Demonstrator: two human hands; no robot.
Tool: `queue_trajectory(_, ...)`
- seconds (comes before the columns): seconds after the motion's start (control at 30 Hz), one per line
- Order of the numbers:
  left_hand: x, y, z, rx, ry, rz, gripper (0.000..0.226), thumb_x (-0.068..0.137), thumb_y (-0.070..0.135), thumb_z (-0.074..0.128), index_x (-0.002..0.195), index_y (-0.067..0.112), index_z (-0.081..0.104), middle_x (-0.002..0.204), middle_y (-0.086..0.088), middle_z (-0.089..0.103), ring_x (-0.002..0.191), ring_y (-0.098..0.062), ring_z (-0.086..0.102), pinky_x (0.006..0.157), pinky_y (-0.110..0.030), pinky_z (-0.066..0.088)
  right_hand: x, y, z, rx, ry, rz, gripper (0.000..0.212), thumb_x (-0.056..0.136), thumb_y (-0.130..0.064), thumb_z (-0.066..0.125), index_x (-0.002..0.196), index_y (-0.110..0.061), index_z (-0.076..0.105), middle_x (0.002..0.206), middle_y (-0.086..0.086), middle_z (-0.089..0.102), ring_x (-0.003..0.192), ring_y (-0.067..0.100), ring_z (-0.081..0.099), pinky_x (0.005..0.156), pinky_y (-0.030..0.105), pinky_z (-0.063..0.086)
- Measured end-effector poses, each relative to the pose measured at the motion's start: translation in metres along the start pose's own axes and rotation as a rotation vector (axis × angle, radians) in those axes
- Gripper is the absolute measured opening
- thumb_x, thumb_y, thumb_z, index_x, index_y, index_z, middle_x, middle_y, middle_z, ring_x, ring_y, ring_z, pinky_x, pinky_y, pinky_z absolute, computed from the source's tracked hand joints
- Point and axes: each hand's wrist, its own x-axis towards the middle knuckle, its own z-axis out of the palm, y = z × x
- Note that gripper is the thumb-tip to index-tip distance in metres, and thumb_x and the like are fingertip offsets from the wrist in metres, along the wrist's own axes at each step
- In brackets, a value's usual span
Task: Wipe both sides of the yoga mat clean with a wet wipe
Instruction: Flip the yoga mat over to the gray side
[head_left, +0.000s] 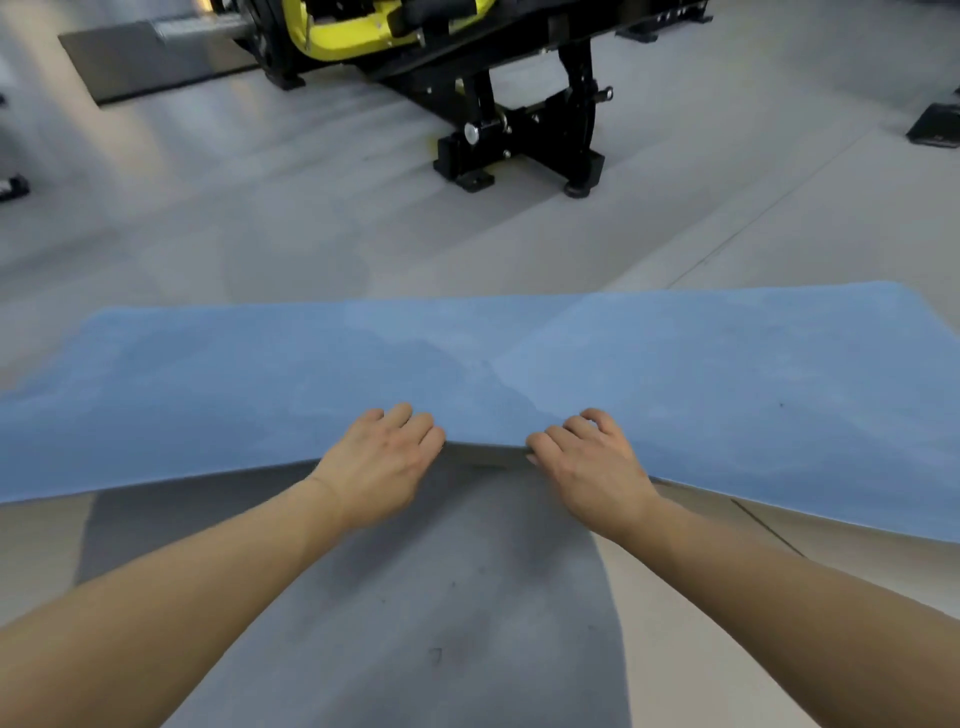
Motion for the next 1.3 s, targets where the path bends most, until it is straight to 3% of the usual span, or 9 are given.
queue_trajectory(0.13,0.024,-0.012,-0.023,0.093,0.099,-0.106,0.027,0.059,-0.005,0.049,0.079,0.012,0.051,0.07,-0.003,0.038,0.059,-0.024,0.03,0.052,-0.034,0.019,0.021,0.001,-0.02,0.006,-0.017,0.169,0.042,0.059,0.003,0.058,0.097,-0.016,0.058,0.069,0.0,0.046,0.059,0.028,0.043,0.071,0.037,0.039)
queue_trajectory(0.3,0.049,-0.025,-0.052,0.17,0.171,-0.162,0.037,0.061,-0.006,0.029,0.083,0.01,0.054,0.068,-0.002,0.035,0.06,-0.025,0.029,0.054,-0.035,0.021,0.047,0.012,-0.047,-0.003,0.018,0.23,0.064,0.054,0.006,0.053,0.113,-0.019,0.053,0.077,0.001,0.045,0.061,0.025,0.038,0.062,0.035,0.035)
queue_trajectory(0.5,0.075,-0.047,-0.091,0.201,0.246,-0.206,0.04,0.061,-0.002,0.041,0.093,0.009,0.062,0.072,-0.002,0.043,0.064,-0.027,0.04,0.06,-0.037,0.033,0.079,0.043,-0.089,-0.038,0.126,0.23,0.061,0.06,0.003,0.052,0.115,-0.024,0.053,0.08,-0.001,0.044,0.068,0.024,0.037,0.067,0.033,0.028)
queue_trajectory(0.63,0.092,-0.067,-0.131,0.22,0.357,-0.21,0.031,0.068,0.0,0.048,0.094,0.009,0.062,0.072,-0.003,0.044,0.065,-0.028,0.039,0.062,-0.038,0.033,0.102,0.061,-0.126,-0.065,0.238,0.232,0.056,0.065,0.0,0.051,0.116,-0.023,0.057,0.079,0.0,0.045,0.068,0.024,0.042,0.063,0.035,0.031)
queue_trajectory(0.73,0.102,-0.08,-0.162,0.246,0.432,-0.196,0.021,0.08,0.008,0.044,0.092,0.009,0.061,0.072,-0.003,0.044,0.066,-0.028,0.04,0.062,-0.039,0.033,0.114,0.073,-0.157,-0.108,0.289,0.201,0.053,0.072,-0.004,0.046,0.12,-0.023,0.057,0.079,0.0,0.045,0.068,0.025,0.042,0.062,0.036,0.032)
queue_trajectory(1.07,0.08,-0.096,-0.242,0.227,0.677,-0.039,0.031,0.09,0.018,0.044,0.108,0.005,0.066,0.08,-0.008,0.057,0.062,-0.031,0.048,0.058,-0.039,0.037,0.113,0.083,-0.256,-0.157,0.467,-0.083,0.045,0.088,-0.014,0.047,0.131,-0.019,0.058,0.081,0.003,0.052,0.067,0.027,0.044,0.059,0.037,0.032)
queue_trajectory(1.3,0.063,-0.091,-0.31,0.241,0.678,0.03,0.039,0.093,0.021,0.034,0.102,0.005,0.069,0.068,-0.006,0.058,0.055,-0.031,0.052,0.051,-0.037,0.039,0.096,0.08,-0.317,-0.143,0.531,-0.157,0.043,0.091,-0.015,0.045,0.131,-0.015,0.06,0.077,0.003,0.049,0.063,0.026,0.042,0.057,0.038,0.033)
